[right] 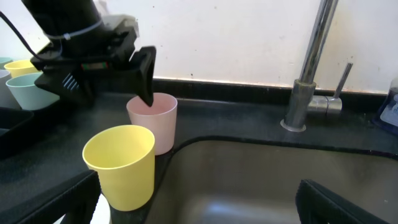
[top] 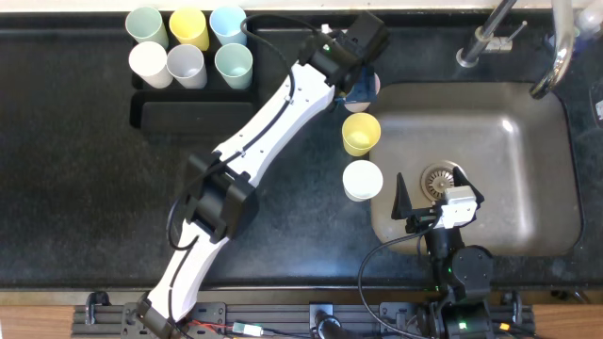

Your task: Store Cups

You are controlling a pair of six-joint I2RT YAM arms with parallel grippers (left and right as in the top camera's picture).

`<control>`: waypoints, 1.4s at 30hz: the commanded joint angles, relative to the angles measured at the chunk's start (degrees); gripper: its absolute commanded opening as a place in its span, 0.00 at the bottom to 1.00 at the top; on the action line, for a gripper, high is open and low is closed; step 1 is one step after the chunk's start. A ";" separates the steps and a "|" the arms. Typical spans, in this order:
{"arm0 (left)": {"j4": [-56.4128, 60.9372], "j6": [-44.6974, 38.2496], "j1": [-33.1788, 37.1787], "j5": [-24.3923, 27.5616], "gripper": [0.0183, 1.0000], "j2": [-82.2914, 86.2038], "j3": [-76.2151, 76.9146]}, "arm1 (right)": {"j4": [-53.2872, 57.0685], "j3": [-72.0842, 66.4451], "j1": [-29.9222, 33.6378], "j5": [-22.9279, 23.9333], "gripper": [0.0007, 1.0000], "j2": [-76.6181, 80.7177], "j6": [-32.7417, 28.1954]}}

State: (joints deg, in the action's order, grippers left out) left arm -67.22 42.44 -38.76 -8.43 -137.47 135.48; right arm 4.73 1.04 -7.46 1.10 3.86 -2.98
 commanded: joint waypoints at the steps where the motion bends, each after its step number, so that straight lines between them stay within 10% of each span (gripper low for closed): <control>1: 1.36 0.17 0.94 -0.15 0.77 -2.84 1.92 | -0.33 -0.76 0.35 0.39 1.00 -0.63 -0.02; 9: 3.74 -4.90 1.05 1.33 0.02 -3.43 1.90 | -0.33 -0.76 0.35 0.39 1.00 -0.63 -0.02; 23: 1.99 -12.20 5.77 -13.84 0.02 35.78 -9.62 | -0.33 -0.76 0.35 0.39 1.00 -0.63 -0.02; 34: 0.68 11.61 37.00 -5.70 0.02 58.18 -43.76 | -0.33 -0.76 0.35 0.39 1.00 -0.63 -0.02; 42: 9.64 24.02 43.25 -3.54 0.02 51.82 -54.14 | -0.33 -0.76 0.35 0.39 1.00 -0.63 -0.02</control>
State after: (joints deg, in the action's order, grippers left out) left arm -58.98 57.45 3.53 -13.58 -83.59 83.24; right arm 4.73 1.04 -7.49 1.45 3.86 -3.03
